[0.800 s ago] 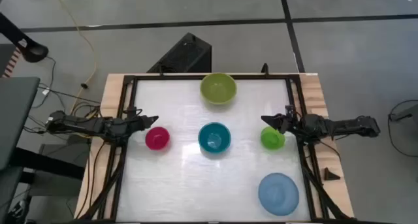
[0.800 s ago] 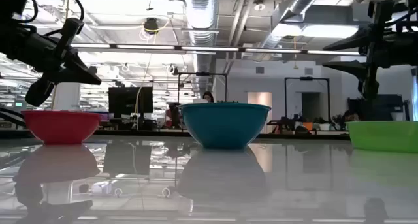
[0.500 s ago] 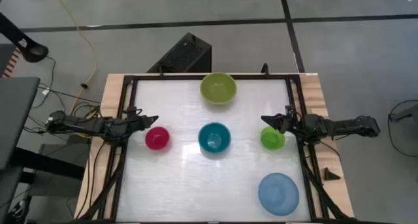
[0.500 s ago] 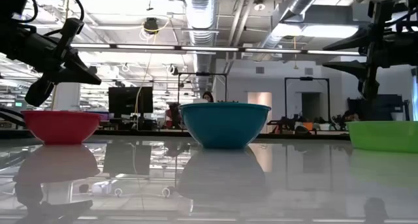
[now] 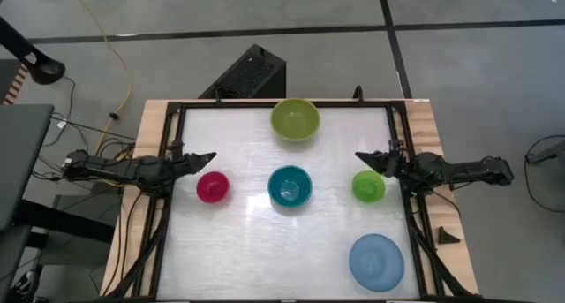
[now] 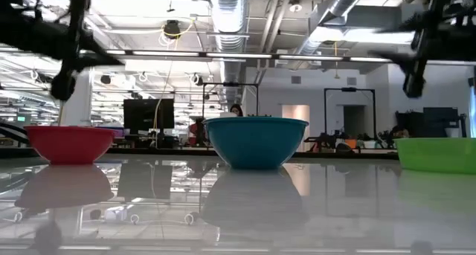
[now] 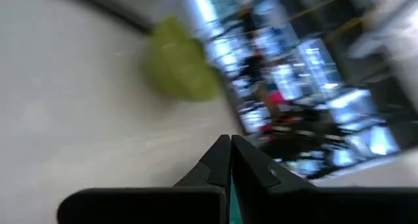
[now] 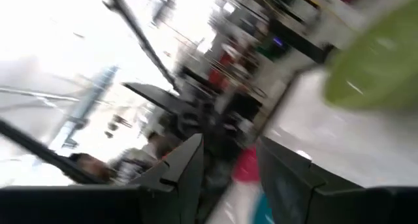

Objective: Nest bowls inside each other
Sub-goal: Stack the light blue bowl on top of the green bowl

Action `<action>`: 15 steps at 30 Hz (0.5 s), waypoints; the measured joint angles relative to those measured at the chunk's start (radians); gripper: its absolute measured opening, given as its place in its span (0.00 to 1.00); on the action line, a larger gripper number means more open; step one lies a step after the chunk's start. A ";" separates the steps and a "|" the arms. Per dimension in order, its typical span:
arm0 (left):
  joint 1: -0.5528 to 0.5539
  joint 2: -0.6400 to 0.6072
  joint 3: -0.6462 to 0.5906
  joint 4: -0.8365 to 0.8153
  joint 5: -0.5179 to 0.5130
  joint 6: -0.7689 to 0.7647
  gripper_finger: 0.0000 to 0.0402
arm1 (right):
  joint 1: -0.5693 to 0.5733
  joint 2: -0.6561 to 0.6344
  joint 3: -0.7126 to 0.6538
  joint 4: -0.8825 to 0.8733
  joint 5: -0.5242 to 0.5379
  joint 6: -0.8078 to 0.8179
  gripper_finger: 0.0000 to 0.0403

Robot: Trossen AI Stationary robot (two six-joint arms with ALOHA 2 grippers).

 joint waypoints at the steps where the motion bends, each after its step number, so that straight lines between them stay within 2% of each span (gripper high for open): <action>1: 0.000 0.000 0.000 0.068 0.006 0.052 0.00 | 0.000 0.000 0.000 0.055 0.005 -0.013 0.44; 5: 0.000 0.000 0.000 0.308 0.047 0.226 0.00 | -0.008 0.000 0.003 0.253 0.023 -0.074 0.44; 7: 0.000 0.000 0.000 0.411 0.079 0.286 0.00 | -0.008 0.001 0.025 0.275 0.018 -0.116 0.44; 11: 0.000 0.000 0.000 0.570 0.203 0.367 0.00 | -0.007 0.028 0.099 0.293 -0.057 -0.156 0.44; 15: 0.000 0.015 0.000 0.652 0.327 0.371 0.00 | -0.006 0.135 0.197 0.267 -0.193 -0.158 0.44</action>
